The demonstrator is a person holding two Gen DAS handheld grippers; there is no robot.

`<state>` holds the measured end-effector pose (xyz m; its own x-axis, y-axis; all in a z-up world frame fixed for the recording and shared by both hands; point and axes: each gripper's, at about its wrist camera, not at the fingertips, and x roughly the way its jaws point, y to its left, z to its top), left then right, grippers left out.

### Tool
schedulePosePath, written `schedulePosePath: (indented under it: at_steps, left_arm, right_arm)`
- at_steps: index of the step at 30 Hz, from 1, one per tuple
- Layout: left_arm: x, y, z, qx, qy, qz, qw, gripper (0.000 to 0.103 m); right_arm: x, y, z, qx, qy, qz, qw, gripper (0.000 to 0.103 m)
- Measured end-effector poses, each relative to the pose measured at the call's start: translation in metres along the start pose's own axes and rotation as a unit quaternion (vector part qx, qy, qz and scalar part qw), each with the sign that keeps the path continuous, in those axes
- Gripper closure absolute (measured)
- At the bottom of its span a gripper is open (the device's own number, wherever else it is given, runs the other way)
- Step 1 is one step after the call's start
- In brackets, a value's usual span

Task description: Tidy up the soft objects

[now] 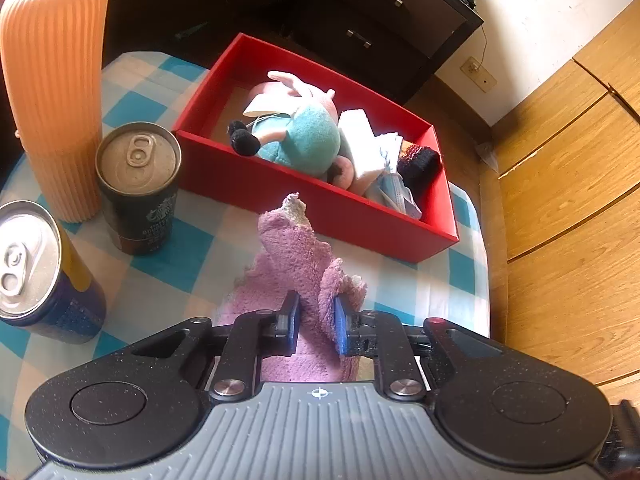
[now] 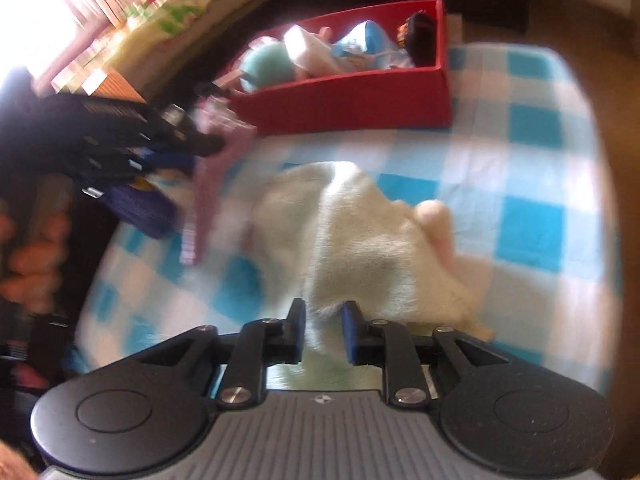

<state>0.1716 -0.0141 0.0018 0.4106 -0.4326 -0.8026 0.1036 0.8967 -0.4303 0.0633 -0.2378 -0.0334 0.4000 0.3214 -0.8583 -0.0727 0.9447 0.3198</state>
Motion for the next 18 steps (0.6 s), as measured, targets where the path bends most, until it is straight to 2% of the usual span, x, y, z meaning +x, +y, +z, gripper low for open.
schedulePosePath:
  at_steps: [1,3,5,7,9,11,13,15,17,18]
  left_arm:
    - [0.0,0.0,0.0,0.001,0.0,0.001,1.0,0.085]
    - [0.001,0.0,0.0,0.0,0.002,0.0,1.0,0.084]
    - [0.002,-0.001,-0.001,0.002,0.003,0.0,1.0,0.084]
    - [0.002,-0.001,-0.001,0.004,0.004,-0.001,1.0,0.084]
    - [0.001,-0.001,-0.002,0.004,0.004,0.0,1.0,0.083]
    - [-0.001,-0.002,-0.003,0.007,0.004,0.002,1.0,0.082]
    - [-0.002,-0.003,-0.005,0.014,0.005,0.002,0.9999,0.082]
    - [-0.002,-0.004,-0.007,0.019,0.006,0.008,0.9998,0.083]
    - [0.0,-0.005,-0.009,0.028,0.008,0.021,0.9994,0.088]
    - [0.002,-0.005,-0.009,0.032,0.01,0.024,0.9991,0.088]
  right_arm:
    - [0.007,0.002,0.001,0.009,0.008,0.006,1.0,0.054]
    - [0.023,0.008,0.001,0.0,0.025,0.018,1.0,0.036]
    - [0.035,0.012,-0.006,-0.005,0.039,0.0,0.999,0.036]
    - [0.036,0.017,-0.013,-0.032,0.034,-0.01,0.999,0.035]
    - [0.034,0.016,-0.018,-0.032,0.03,-0.011,0.999,0.034]
    - [0.033,0.011,-0.022,-0.022,0.022,0.008,1.0,0.018]
    - [0.033,0.012,-0.025,-0.033,0.019,0.011,0.999,0.018]
    - [0.035,0.02,-0.029,-0.066,0.023,-0.004,0.998,0.018]
    - [0.038,0.03,-0.033,-0.104,0.024,-0.022,0.994,0.018]
    - [0.038,0.032,-0.034,-0.105,0.021,-0.03,0.994,0.022]
